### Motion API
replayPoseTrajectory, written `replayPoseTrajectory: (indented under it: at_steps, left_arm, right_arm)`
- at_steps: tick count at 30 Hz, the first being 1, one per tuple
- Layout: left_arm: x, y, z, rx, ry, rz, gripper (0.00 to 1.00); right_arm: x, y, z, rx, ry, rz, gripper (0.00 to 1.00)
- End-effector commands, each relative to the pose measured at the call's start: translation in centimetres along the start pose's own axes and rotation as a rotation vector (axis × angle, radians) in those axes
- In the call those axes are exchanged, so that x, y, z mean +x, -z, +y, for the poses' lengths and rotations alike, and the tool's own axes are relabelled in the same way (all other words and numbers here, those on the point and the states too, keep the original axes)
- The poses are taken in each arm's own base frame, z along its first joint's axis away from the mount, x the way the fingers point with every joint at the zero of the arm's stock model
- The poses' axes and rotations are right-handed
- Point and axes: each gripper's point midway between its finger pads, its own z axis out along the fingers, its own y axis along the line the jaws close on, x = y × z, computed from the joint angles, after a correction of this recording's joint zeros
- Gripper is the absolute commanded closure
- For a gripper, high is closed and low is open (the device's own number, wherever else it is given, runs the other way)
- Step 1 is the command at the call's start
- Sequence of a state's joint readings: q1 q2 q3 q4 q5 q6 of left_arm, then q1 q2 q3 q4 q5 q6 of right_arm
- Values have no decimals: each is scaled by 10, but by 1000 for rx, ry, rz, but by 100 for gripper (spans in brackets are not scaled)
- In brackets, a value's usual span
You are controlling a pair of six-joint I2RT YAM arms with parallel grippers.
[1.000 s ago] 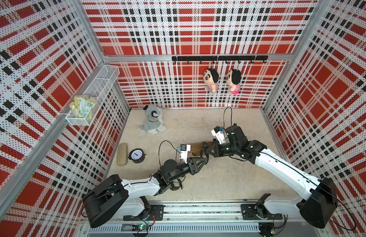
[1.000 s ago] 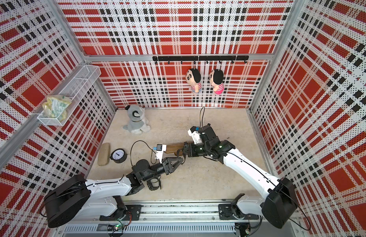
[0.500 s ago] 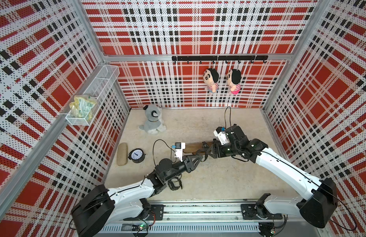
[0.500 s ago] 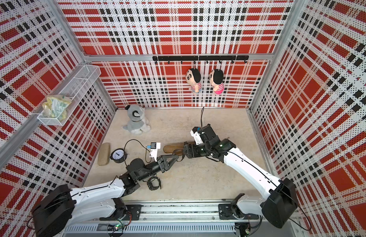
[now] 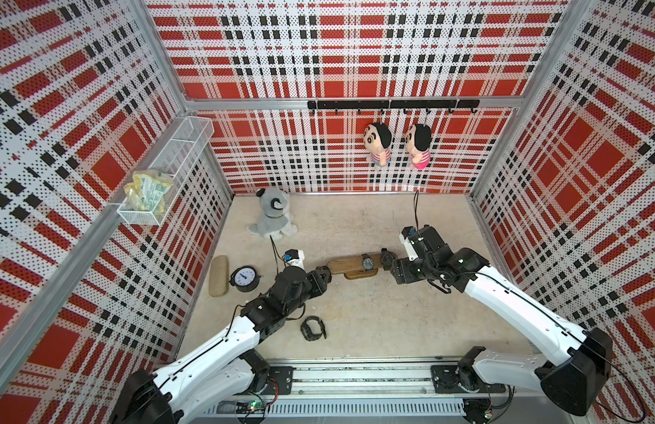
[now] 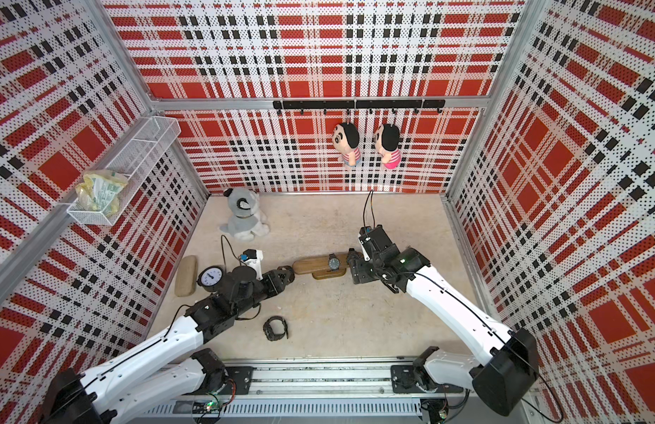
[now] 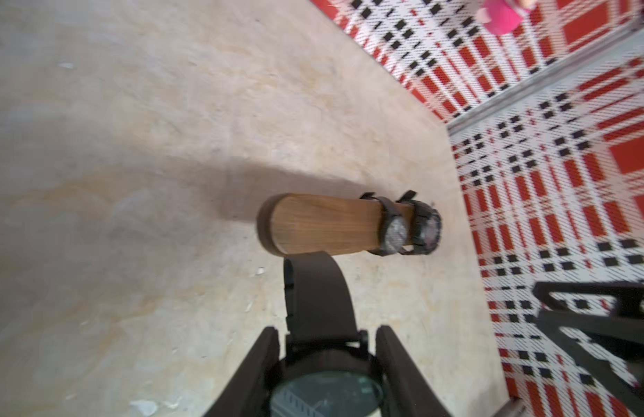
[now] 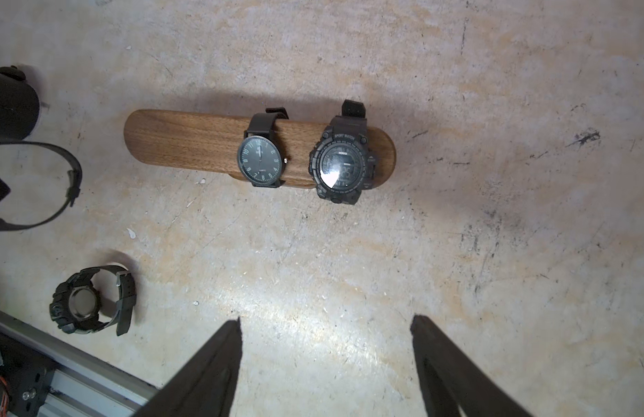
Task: Place watch on stand
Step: Place the watch on the stand.
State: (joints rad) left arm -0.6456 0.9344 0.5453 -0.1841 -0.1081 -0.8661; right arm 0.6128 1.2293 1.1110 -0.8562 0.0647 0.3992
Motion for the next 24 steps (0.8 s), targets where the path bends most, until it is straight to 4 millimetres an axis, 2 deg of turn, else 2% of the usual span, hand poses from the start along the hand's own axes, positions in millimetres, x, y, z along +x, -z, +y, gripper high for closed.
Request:
replayPoseTrajectory:
  at_steps: [1,6,10,15,24]
  left_arm:
    - [-2,-7,30,-176,-32,33,72]
    - [-7,-29,46,-270,-55,65,74]
    - [-15,-44,49,-310,-85,66,72]
    - [-20,-59,43,-305,-94,61,72]
    - [-13,-78,19,-251,-113,79,73]
  right_arm:
    - [3,2,-5,12,10,-3,23]
    - [6,3,-6,13,18,-3,23]
    - [10,5,-8,16,19,-3,23]
    - [15,5,-11,18,17,-2,23]
    - [17,2,-9,3,9,-1,23]
